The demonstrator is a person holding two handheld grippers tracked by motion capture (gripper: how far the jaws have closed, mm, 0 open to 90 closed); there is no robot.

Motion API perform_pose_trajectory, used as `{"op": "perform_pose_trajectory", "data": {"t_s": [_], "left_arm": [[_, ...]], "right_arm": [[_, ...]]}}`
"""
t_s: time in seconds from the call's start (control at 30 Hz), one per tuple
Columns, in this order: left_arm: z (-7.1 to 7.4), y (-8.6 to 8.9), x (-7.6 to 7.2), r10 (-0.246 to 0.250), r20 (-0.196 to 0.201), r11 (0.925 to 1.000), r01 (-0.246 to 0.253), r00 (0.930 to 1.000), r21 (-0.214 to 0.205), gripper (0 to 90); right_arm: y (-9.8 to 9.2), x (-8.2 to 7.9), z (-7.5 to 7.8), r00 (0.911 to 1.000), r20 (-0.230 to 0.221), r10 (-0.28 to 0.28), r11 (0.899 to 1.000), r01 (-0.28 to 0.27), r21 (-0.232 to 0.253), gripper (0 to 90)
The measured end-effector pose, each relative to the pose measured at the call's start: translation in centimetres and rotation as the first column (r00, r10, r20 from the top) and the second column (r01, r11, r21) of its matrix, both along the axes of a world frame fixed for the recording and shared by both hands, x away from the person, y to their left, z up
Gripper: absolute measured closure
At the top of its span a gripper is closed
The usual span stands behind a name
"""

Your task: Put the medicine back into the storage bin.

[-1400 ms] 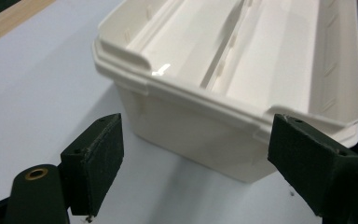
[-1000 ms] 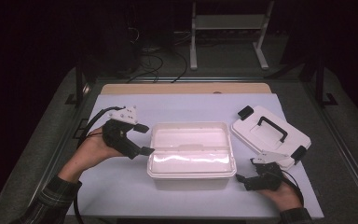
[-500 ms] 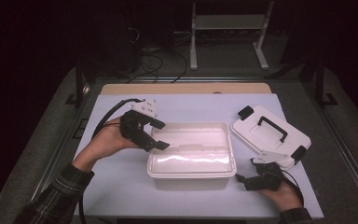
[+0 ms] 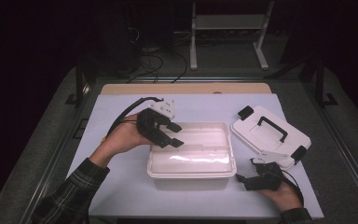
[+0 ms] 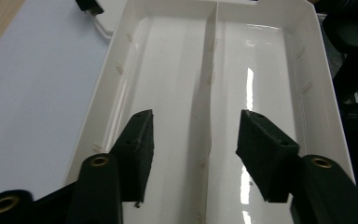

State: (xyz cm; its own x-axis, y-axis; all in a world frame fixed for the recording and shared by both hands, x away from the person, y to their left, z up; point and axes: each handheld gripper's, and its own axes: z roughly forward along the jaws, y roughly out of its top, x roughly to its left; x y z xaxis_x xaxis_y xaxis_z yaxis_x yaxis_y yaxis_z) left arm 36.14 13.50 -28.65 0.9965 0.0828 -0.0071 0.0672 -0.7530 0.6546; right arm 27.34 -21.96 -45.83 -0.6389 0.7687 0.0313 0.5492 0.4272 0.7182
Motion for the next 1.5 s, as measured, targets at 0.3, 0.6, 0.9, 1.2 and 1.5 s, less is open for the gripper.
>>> {"op": "perform_pose_trajectory", "data": {"t_s": [0.3,0.6,0.9,1.2,1.5], "left_arm": [[-0.4,-2.4,0.2,-0.020,-0.023,0.9945,0.022,0.9995,0.102,58.5],[-1.0,-4.2,0.3,-0.050,-0.044,0.9810,0.057,0.9978,0.186,69.2],[-1.8,-6.0,0.3,-0.065,-0.052,0.9613,0.077,0.9965,0.265,76.1],[-2.1,-6.9,0.2,-0.073,-0.066,0.9428,0.090,0.9952,0.321,86.9],[-2.0,-7.1,0.2,-0.062,-0.074,0.9388,0.084,0.9953,0.334,88.7]], "right_arm": [[0.0,0.0,0.0,1.0000,0.000,0.000,1.000,0.000,0.000,13.5],[0.0,0.0,0.0,1.0000,0.001,0.000,1.000,0.000,0.000,13.5],[0.0,0.0,0.0,1.0000,0.001,0.000,1.000,0.000,0.000,13.5],[0.0,0.0,0.0,1.0000,0.001,0.000,1.000,0.000,0.000,13.5],[0.0,0.0,0.0,1.0000,0.000,0.000,1.000,0.000,0.000,13.5]]}}
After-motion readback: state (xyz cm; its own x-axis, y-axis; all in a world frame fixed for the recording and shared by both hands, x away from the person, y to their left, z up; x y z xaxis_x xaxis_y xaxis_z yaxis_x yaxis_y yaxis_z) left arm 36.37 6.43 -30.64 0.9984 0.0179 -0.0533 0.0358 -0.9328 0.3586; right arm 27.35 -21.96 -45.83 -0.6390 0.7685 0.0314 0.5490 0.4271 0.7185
